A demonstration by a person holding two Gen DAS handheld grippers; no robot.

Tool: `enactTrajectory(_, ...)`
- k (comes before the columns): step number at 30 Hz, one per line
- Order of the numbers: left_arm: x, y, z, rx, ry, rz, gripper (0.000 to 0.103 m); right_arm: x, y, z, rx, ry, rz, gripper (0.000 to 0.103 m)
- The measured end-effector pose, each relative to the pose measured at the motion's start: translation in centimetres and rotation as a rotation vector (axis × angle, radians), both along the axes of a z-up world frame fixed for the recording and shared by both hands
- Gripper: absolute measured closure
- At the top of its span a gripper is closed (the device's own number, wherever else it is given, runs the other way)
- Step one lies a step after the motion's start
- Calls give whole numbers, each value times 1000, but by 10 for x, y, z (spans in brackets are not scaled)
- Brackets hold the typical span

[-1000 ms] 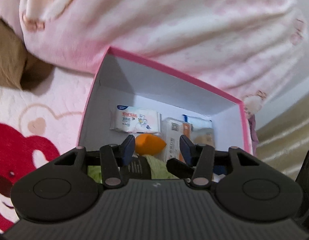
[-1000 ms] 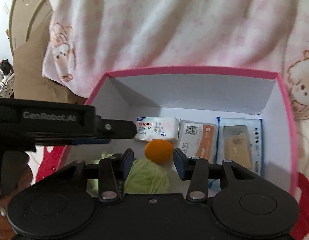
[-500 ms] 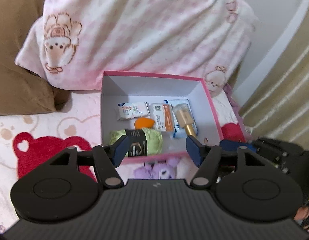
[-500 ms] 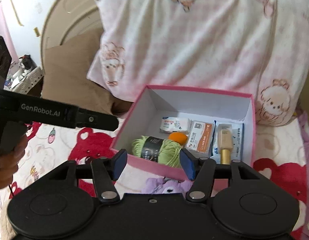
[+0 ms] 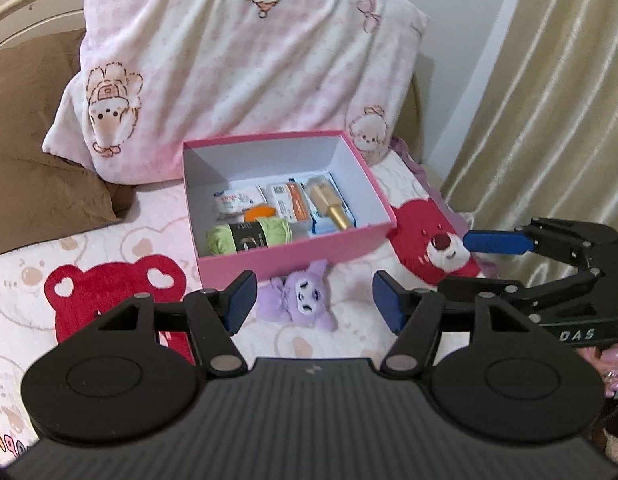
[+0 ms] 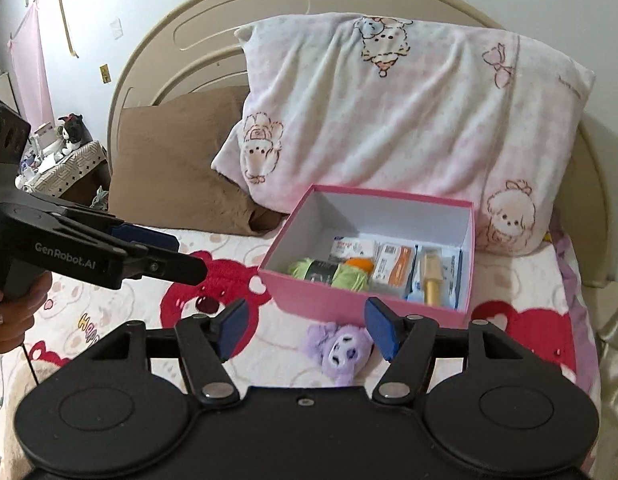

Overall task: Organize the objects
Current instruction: 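Withdraw the left tool and move toward the purple plush doll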

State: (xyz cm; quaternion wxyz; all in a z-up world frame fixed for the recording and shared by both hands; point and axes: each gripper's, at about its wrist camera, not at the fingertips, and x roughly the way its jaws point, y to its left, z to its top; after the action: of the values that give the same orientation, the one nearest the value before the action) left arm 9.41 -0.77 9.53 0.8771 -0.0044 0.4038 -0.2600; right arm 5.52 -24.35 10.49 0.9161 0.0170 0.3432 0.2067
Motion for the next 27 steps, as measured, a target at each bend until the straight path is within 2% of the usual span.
enactTrajectory(2, -8, 0, -8, 0, 4, -4, 40, -10, -1, -4, -7, -3, -2, 32)
enactTrajectory(5, -16, 6, -21, -26, 15, 7, 40, -27, 2, -8, -69, -54, -6, 32)
enactTrajectory(9, -20, 10, -42, -57, 17, 2, 40, -32, 6, -19, -72, -57, 15, 31)
enactTrajectory(20, 11, 9, -104, -111, 64, 25, 40, -1, 26, -79, -111, 26, 55, 31)
enactTrajectory(27, 30, -1, -127, -76, 85, 31, 40, 22, 30, -106, -162, 46, 29, 30)
